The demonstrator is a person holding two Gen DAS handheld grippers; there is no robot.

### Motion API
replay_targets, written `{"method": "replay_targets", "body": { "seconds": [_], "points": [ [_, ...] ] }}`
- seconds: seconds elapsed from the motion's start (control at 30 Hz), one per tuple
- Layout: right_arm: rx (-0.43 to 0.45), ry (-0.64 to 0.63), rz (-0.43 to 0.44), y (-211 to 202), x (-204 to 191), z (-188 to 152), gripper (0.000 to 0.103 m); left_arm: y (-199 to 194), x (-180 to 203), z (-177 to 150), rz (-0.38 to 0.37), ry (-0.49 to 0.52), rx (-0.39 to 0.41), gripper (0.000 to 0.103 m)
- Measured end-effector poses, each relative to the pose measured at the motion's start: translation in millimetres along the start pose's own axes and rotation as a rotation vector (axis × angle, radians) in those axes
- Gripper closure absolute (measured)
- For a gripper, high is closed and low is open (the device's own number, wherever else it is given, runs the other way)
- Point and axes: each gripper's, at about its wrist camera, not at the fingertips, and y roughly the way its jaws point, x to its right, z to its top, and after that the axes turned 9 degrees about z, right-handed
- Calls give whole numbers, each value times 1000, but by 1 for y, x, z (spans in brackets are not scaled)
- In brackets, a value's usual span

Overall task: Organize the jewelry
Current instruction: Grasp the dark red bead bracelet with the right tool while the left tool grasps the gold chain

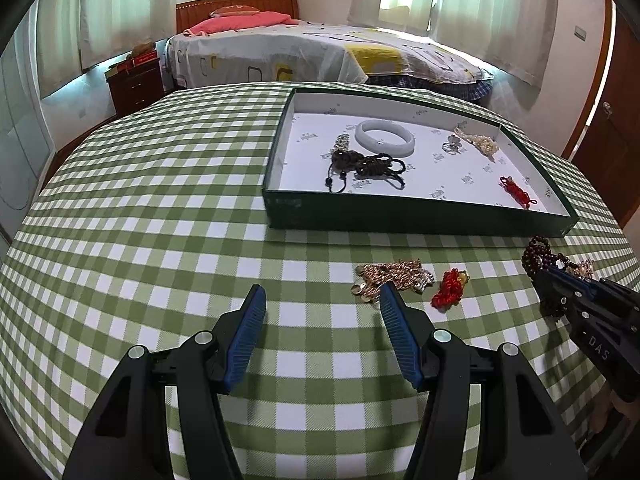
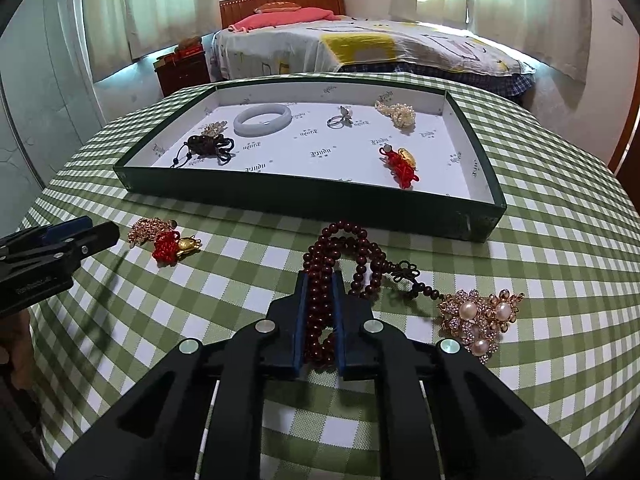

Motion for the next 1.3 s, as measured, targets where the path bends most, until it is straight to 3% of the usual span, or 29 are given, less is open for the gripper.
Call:
{"method": "replay_targets", "body": {
  "seconds": [0.5, 0.57, 0.63, 0.7, 0.8, 1.3],
  "points": [
    [2, 1, 5, 1, 0, 0, 91, 20, 25, 15, -50, 60, -8, 46],
    [2, 2, 6, 1, 1, 0, 91, 21, 25, 16, -43, 69, -3, 55],
    [3, 3, 7, 1, 0, 0, 91, 20, 26, 16, -42, 91, 3, 73],
    [4, 3, 7, 1, 0, 1, 91, 19, 24, 15, -63, 100, 6, 84],
    [4, 2, 7, 2, 0, 1, 91, 17, 22, 13, -58, 102, 6, 88],
    [5, 4, 9, 2, 0, 1, 91, 13, 18, 9, -71, 88, -1, 87]
  ]
}}
